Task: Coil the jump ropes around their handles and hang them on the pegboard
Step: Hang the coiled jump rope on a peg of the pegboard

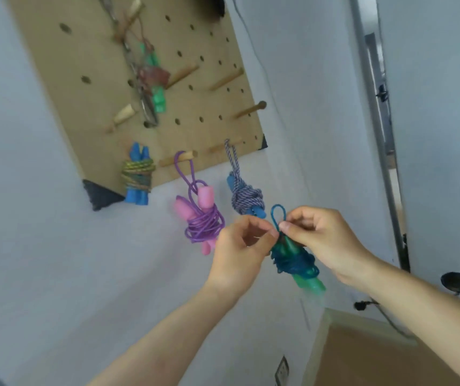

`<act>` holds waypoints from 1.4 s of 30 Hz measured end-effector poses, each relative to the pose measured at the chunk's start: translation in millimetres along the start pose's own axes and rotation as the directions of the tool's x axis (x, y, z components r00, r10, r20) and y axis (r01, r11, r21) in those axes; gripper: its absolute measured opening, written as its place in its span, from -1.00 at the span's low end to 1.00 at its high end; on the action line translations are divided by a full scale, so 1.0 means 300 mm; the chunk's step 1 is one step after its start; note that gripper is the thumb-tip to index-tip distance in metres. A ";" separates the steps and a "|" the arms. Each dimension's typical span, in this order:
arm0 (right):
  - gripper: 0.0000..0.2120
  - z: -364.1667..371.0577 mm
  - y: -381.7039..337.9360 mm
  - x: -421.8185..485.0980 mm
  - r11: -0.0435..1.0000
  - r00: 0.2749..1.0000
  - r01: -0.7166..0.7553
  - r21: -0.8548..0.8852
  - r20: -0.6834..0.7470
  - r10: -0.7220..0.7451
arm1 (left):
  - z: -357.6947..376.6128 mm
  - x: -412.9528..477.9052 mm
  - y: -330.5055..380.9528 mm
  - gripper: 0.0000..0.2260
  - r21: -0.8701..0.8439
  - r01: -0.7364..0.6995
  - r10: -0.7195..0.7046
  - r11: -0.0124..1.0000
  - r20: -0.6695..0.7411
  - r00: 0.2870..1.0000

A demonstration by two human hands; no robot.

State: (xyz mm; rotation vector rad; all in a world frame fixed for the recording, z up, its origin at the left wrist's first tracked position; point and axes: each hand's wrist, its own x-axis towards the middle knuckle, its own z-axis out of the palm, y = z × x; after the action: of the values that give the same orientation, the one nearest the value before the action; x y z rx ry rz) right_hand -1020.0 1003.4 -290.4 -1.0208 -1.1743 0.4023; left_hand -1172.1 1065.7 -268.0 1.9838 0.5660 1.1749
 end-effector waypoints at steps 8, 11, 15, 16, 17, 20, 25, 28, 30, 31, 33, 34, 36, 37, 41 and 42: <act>-0.93 0.082 -0.261 0.218 0.983 0.982 0.182 -0.008 0.055 -0.181 | -0.097 0.145 0.253 -0.79 -0.092 0.072 -0.086 0.993 -0.168 0.982; -0.93 0.093 -0.348 0.290 0.973 0.971 0.228 -0.018 0.081 -0.226 | -0.139 0.210 0.326 -0.94 -0.118 0.014 -0.040 0.993 -0.217 0.975; -0.93 0.125 -0.447 0.368 0.964 0.961 0.266 -0.013 0.086 -0.264 | -0.196 0.265 0.408 -0.96 -0.133 -0.023 -0.021 0.991 -0.317 0.948; -0.92 0.138 -0.467 0.383 0.964 0.961 0.265 -0.003 0.086 -0.264 | -0.212 0.268 0.425 -0.96 -0.131 -0.037 -0.009 0.991 -0.338 0.941; -0.91 0.153 -0.485 0.395 0.966 0.962 0.259 0.011 0.085 -0.259 | -0.227 0.267 0.440 -0.95 -0.141 -0.050 -0.004 0.989 -0.355 0.935; -0.92 0.213 -0.525 0.417 0.972 0.970 0.221 0.080 0.082 -0.227 | -0.282 0.247 0.472 -0.93 -0.182 -0.078 -0.002 0.980 -0.402 0.916; -0.94 0.328 -0.561 0.428 0.971 0.981 0.146 0.188 0.101 -0.167 | -0.383 0.230 0.511 -0.95 -0.270 -0.061 -0.065 0.961 -0.434 0.899; -0.91 0.362 -0.587 0.467 0.973 0.986 0.133 0.189 0.075 -0.149 | -0.431 0.265 0.542 -0.97 -0.199 -0.051 -0.043 0.979 -0.438 0.898; -0.88 0.373 -0.610 0.495 0.975 0.989 0.119 0.189 0.062 -0.133 | -0.446 0.289 0.571 -0.98 -0.178 -0.046 -0.037 0.983 -0.437 0.899; -0.86 0.377 -0.620 0.508 0.974 0.990 0.110 0.199 0.062 -0.125 | -0.452 0.302 0.586 -0.97 -0.160 -0.045 -0.030 0.986 -0.436 0.900; -0.85 0.383 -0.636 0.532 0.968 0.991 0.095 0.234 0.071 -0.114 | -0.465 0.328 0.623 -0.96 -0.090 -0.044 0.000 0.995 -0.439 0.899; -0.84 0.384 -0.644 0.541 0.965 0.991 0.090 0.248 0.076 -0.112 | -0.474 0.341 0.643 -0.96 -0.056 -0.040 0.011 0.998 -0.441 0.897; -0.83 0.382 -0.657 0.563 0.963 0.991 0.093 0.252 0.065 -0.113 | -0.493 0.374 0.680 -0.95 0.008 -0.017 0.019 1.000 -0.427 0.904; -0.83 0.378 -0.661 0.575 0.963 0.992 0.098 0.252 0.049 -0.114 | -0.499 0.394 0.697 -0.95 0.041 -0.001 0.018 0.999 -0.410 0.912; -0.84 0.351 -0.660 0.637 0.961 0.993 0.115 0.251 -0.060 -0.103 | -0.485 0.483 0.730 -0.90 0.237 0.027 0.054 0.971 -0.329 0.943; -0.84 0.346 -0.653 0.656 0.965 0.991 0.118 0.234 -0.091 -0.099 | -0.476 0.508 0.730 -0.89 0.276 0.025 0.068 0.961 -0.320 0.945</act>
State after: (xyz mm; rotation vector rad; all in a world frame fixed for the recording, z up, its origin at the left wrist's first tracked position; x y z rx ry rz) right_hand -1082.8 1092.2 -14.5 -0.7528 -1.0770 0.4026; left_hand -1224.1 1087.9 29.2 2.0378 0.9234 1.5228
